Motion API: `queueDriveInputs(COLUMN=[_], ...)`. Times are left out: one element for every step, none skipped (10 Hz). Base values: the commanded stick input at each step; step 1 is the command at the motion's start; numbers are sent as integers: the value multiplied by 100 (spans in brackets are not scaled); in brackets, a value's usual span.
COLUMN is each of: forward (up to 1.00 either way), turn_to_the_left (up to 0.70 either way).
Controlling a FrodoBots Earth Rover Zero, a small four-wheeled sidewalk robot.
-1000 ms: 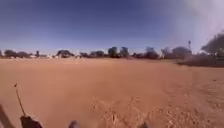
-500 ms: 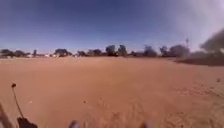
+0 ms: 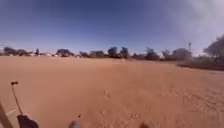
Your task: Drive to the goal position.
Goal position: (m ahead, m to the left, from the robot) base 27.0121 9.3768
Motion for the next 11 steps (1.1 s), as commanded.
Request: queueDriveInputs(forward=[70, 70, 70, 70, 70, 70, 70, 70, 70, 70, 70], turn_to_the_left=[0, 0, 0, 0, 0, 0, 0, 0, 0, 0, 0])
